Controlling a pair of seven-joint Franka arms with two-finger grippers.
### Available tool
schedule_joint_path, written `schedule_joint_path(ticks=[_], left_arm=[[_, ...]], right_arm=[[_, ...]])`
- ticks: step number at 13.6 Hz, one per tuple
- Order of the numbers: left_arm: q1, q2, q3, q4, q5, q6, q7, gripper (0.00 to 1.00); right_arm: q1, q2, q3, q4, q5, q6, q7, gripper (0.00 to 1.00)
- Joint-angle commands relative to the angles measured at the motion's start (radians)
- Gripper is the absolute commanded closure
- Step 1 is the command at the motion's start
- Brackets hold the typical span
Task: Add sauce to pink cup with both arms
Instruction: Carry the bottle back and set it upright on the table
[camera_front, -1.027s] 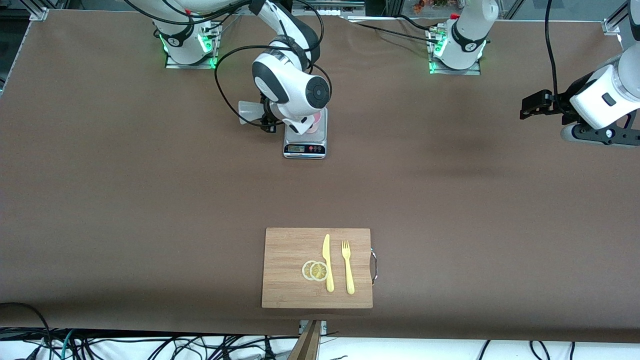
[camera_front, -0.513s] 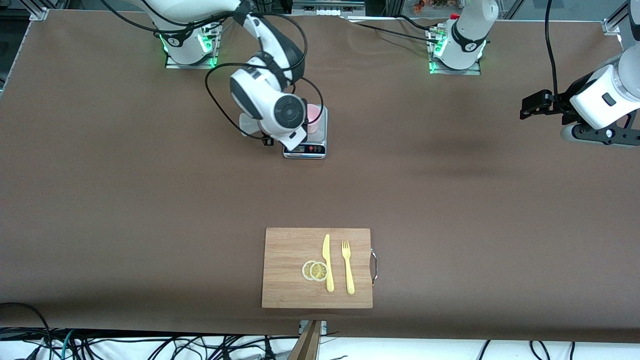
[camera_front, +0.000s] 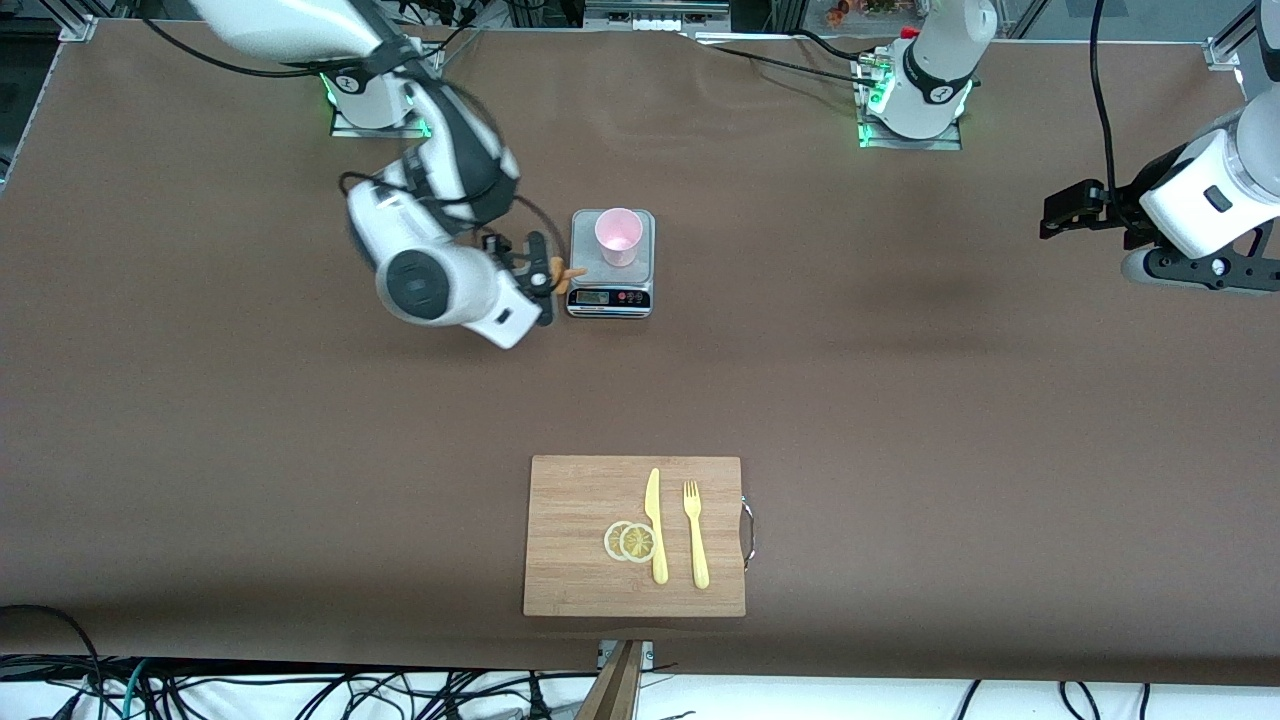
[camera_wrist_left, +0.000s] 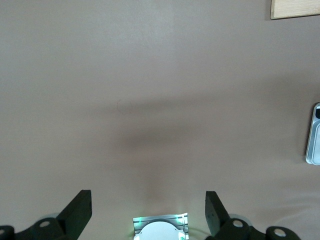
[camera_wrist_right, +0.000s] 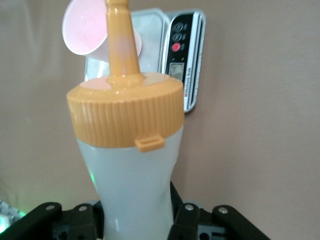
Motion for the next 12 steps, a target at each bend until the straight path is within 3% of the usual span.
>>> schedule_joint_path(ticks=[1,6,10,12], left_arm=[[-0.006,0.015,0.002,0.037,0.025,-0.026,0.023,0.0],[-0.006,0.015,0.002,0.037,0.025,-0.026,0.023,0.0],[-0.006,0.015,0.002,0.037,0.025,-0.026,0.023,0.0],[-0.006,0.015,0.002,0.037,0.025,-0.026,0.023,0.0]], right_arm=[[-0.167,-0.062,0.02,-0.056,0.145,0.005,-0.185,0.96],[-0.414,-0.005,0.01,-0.061,0.34,-0.11,-0.55,0.96],[-0.535,0.148,-0.061,-0.061,0.574,-0.247,-0.856,0.96],[-0.537,0.211,-0.128,-0.055,0.622,-0.302,-0.977,0.96]])
